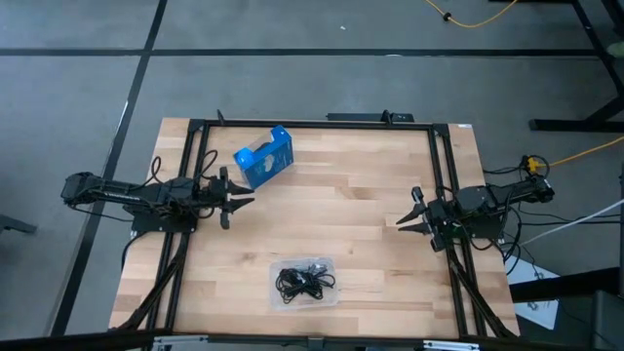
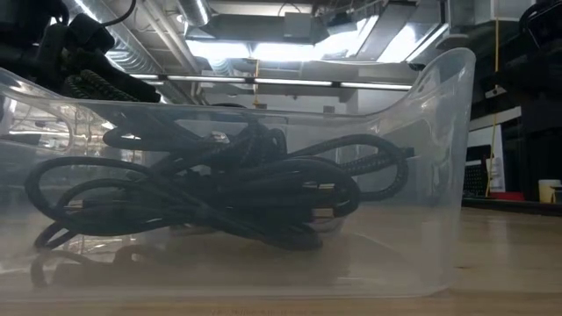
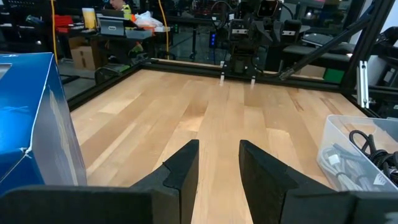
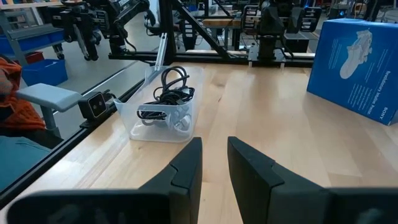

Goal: Pick and place USB-C Cables
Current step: Return to Home Position

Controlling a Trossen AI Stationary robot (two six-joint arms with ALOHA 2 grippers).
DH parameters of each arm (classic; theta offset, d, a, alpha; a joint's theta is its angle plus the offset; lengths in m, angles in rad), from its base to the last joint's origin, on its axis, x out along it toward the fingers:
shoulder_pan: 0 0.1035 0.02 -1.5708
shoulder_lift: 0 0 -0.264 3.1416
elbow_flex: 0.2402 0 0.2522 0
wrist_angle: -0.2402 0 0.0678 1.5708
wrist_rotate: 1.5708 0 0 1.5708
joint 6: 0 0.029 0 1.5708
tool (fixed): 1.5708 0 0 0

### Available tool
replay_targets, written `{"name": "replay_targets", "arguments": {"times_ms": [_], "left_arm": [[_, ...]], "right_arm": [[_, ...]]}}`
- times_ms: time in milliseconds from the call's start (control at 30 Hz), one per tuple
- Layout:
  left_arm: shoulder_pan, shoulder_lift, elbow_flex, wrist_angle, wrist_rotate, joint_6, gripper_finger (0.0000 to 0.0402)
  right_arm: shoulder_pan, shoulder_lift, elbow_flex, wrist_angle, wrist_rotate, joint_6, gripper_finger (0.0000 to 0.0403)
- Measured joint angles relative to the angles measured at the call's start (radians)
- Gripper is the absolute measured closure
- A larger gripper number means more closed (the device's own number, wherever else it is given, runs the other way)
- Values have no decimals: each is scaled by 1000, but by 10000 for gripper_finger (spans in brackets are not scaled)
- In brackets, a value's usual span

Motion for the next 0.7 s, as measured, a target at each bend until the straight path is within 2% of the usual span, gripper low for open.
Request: {"name": "replay_targets", "arguments": {"times_ms": [700], "left_arm": [[0, 0, 0, 0, 0, 0, 294]], "right_arm": [[0, 0, 0, 0, 0, -5, 322]]}}
